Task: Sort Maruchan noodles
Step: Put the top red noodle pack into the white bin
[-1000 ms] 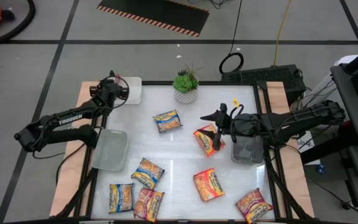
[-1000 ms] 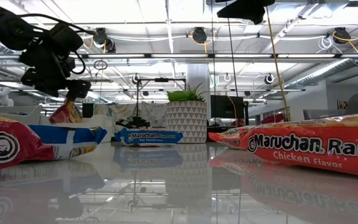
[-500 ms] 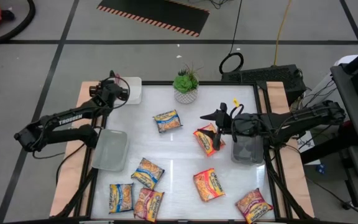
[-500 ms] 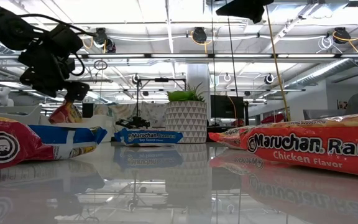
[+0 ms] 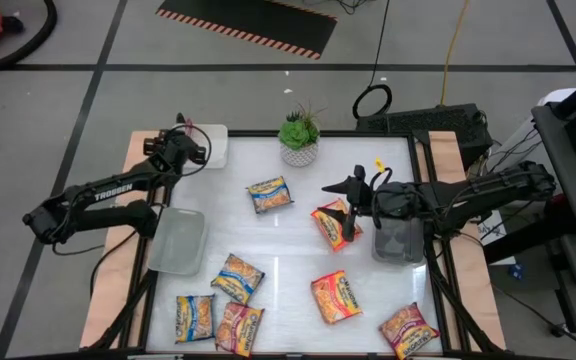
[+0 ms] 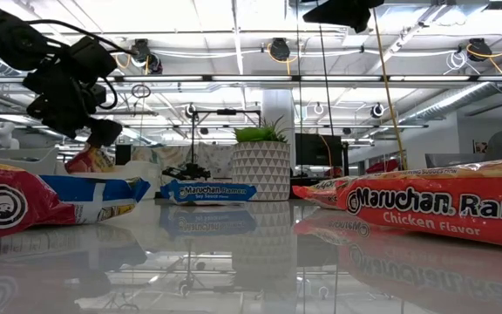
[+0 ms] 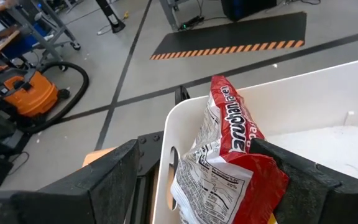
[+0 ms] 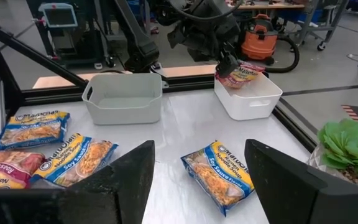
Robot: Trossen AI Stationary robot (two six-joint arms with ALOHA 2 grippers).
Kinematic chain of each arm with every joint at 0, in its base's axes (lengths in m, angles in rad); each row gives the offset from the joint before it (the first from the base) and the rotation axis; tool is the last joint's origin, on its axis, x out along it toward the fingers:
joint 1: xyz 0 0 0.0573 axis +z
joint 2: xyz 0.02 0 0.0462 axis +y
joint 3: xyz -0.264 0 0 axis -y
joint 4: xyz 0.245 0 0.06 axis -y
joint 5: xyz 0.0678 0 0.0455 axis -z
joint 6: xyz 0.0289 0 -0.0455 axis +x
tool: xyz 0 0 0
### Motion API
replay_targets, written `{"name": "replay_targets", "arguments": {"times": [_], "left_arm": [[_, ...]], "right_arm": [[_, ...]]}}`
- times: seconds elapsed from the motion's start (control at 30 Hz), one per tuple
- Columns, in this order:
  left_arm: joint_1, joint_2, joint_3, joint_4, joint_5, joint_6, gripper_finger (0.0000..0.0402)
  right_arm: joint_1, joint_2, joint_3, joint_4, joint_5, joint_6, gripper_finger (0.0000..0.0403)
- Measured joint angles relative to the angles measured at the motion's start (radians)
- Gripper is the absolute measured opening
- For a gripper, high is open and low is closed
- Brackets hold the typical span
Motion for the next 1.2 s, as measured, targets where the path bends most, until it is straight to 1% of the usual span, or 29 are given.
{"name": "replay_targets", "arguments": {"times": [0.43, 0.93, 1.03, 1.07, 1.13, 1.2], "left_arm": [[-0.019, -0.001, 0.000, 0.029, -0.003, -0.010, 0.0310], [-0.021, -0.002, 0.000, -0.028, -0.013, 0.061, 0.0310], [-0.041, -0.003, 0.000, -0.028, -0.015, 0.073, 0.0310], [-0.050, -0.005, -0.001, -0.021, -0.009, 0.088, 0.0310], [-0.071, -0.006, -0.002, 0.039, 0.047, 0.137, 0.0310], [-0.089, -0.007, 0.004, 0.084, 0.071, 0.142, 0.0310]], "right_arm": [[0.000, 0.000, 0.000, -0.037, -0.001, 0.031, 0.0242], [0.000, 0.000, 0.000, -0.037, -0.002, 0.034, 0.0242], [0.000, 0.000, 0.000, -0.037, -0.002, 0.034, 0.0242], [0.000, 0.000, 0.000, -0.037, -0.002, 0.034, 0.0242], [0.000, 0.000, 0.000, -0.038, -0.002, 0.034, 0.0242], [0.000, 0.000, 0.000, -0.041, -0.002, 0.034, 0.0242]]}}
